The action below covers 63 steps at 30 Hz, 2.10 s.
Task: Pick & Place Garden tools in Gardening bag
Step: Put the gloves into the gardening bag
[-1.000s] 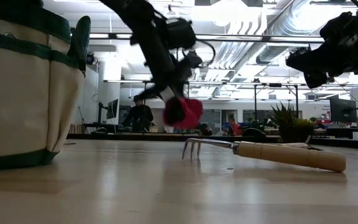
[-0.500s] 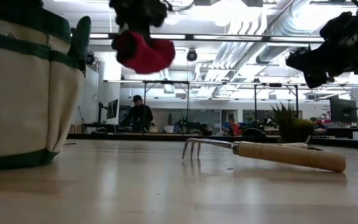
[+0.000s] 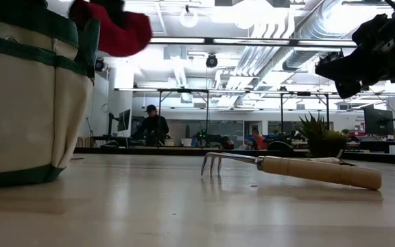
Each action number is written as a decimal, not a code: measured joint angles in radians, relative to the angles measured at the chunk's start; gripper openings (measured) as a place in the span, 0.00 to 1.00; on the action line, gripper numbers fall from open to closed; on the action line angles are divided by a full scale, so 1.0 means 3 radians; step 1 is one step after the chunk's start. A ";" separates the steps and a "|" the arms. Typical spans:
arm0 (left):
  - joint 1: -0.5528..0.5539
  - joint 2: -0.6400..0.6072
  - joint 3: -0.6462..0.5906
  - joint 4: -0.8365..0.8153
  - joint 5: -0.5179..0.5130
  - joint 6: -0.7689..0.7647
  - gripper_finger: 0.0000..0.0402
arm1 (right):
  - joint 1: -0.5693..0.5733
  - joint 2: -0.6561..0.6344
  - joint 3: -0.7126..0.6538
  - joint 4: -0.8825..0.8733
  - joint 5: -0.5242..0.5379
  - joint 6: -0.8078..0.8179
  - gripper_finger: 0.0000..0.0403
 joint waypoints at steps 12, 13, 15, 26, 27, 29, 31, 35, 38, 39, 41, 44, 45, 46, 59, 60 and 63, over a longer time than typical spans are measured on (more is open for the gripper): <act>-0.0428 -0.0259 0.0000 -0.0138 -0.0192 -0.0238 0.04 | 0.0001 0.0000 0.0000 0.0000 0.0000 0.0000 0.01; -0.0471 -0.0285 0.0000 -0.0153 -0.0220 -0.0310 0.04 | 0.0000 0.0000 0.0000 -0.0001 0.0000 0.0000 0.01; -0.0566 -0.0331 0.0001 -0.0194 -0.0266 -0.0482 0.04 | 0.0001 0.0000 0.0000 0.0000 0.0000 0.0000 0.01; -0.1234 -0.0343 0.0004 -0.0359 -0.0346 -0.1472 0.04 | 0.0000 0.0000 -0.0001 -0.0001 0.0000 -0.0001 0.01; -0.1286 -0.0337 0.0004 -0.0364 -0.0347 -0.1513 0.04 | 0.0001 0.0000 -0.0001 0.0000 0.0000 -0.0001 0.01; -0.1398 -0.0327 0.0004 -0.0378 -0.0335 -0.1607 0.04 | 0.0000 0.0000 -0.0001 -0.0001 0.0000 -0.0001 0.01; -0.1501 -0.0293 0.0004 -0.0380 -0.0284 -0.1671 0.04 | 0.0000 0.0000 0.0000 -0.0001 0.0000 -0.0001 0.01; -0.1677 -0.0202 0.0004 -0.0381 -0.0112 -0.1763 0.04 | 0.0000 0.0000 0.0000 -0.0001 0.0000 0.0000 0.01; -0.1754 -0.0102 0.0004 -0.0376 0.0016 -0.1780 0.04 | 0.0000 0.0000 -0.0001 -0.0001 0.0000 -0.0001 0.01; -0.1770 -0.0069 0.0003 -0.0374 0.0044 -0.1787 0.04 | 0.0000 0.0000 0.0000 -0.0001 0.0000 0.0000 0.01; -0.1773 -0.0017 0.0003 -0.0372 0.0114 -0.1810 0.04 | 0.0001 0.0000 0.0000 -0.0001 0.0000 -0.0001 0.01; -0.1772 0.0055 0.0003 -0.0371 0.0165 -0.1839 0.04 | 0.0000 0.0000 0.0000 0.0000 0.0000 0.0000 0.01; -0.1772 0.0078 0.0003 -0.0372 0.0170 -0.1840 0.04 | 0.0000 0.0000 0.0000 -0.0001 0.0000 0.0000 0.01; -0.1771 0.0099 0.0003 -0.0371 0.0176 -0.1840 0.04 | 0.0001 0.0000 0.0000 -0.0001 0.0000 0.0000 0.01; -0.1769 0.0396 0.0003 -0.0378 0.0195 -0.1838 0.04 | 0.0001 0.0000 -0.0001 -0.0001 0.0000 -0.0001 0.01; -0.1769 0.0419 0.0003 -0.0378 0.0182 -0.1838 0.04 | 0.0001 0.0000 0.0000 -0.0001 0.0000 0.0000 0.01; -0.1768 0.0489 0.0003 -0.0388 0.0180 -0.1816 0.04 | 0.0000 0.0000 -0.0001 0.0000 0.0000 0.0000 0.01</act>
